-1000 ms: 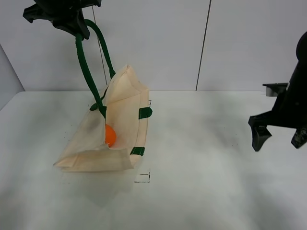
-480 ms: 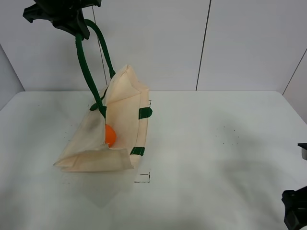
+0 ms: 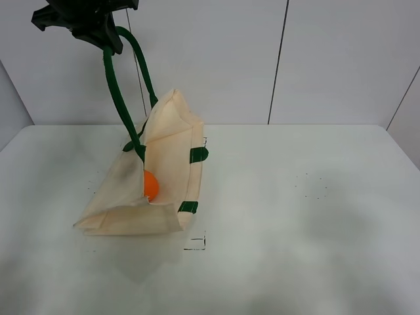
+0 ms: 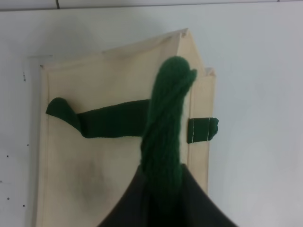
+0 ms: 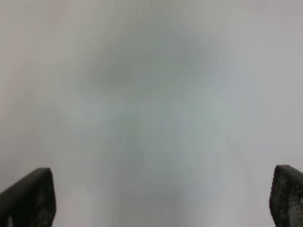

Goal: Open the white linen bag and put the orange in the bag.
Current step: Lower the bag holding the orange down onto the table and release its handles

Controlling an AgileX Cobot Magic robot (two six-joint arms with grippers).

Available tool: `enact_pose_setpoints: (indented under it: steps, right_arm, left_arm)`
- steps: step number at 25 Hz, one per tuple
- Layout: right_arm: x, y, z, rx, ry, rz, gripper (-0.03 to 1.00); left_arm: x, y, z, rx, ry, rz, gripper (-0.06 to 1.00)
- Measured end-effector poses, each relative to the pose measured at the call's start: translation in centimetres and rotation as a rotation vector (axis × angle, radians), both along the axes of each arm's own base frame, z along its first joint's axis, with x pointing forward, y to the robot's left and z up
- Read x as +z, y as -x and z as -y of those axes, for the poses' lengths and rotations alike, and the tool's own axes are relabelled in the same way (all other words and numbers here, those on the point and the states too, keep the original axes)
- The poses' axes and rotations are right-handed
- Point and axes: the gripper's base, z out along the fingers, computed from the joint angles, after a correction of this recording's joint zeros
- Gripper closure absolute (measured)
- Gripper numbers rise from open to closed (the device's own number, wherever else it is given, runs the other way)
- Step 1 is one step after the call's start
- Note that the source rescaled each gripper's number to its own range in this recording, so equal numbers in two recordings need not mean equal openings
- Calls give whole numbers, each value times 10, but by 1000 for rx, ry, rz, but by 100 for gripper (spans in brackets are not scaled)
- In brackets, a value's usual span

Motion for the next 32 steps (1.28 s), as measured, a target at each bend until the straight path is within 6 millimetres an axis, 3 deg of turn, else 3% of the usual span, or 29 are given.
enact_pose_setpoints:
  steps: [6,17,22,29,32]
  right_arm:
    - [6,48,4,-16,-12,301,-3]
    - [5,51,4,-23,-14,319,-3]
    - [5,51,4,-23,-14,319,-3]
    - [5,51,4,-23,-14,319,-3]
    - [5,51,4,-23,-14,319,-3]
  left_arm:
    - [0,0,0,-2,-1,0,94]
    - [-6,-1,0,-2,-6,-19,94]
    - [-42,-13,4,2,-17,-69,94]
    - [-130,-48,16,4,-36,-237,94]
    - [-156,-57,19,-12,-51,-285,90]
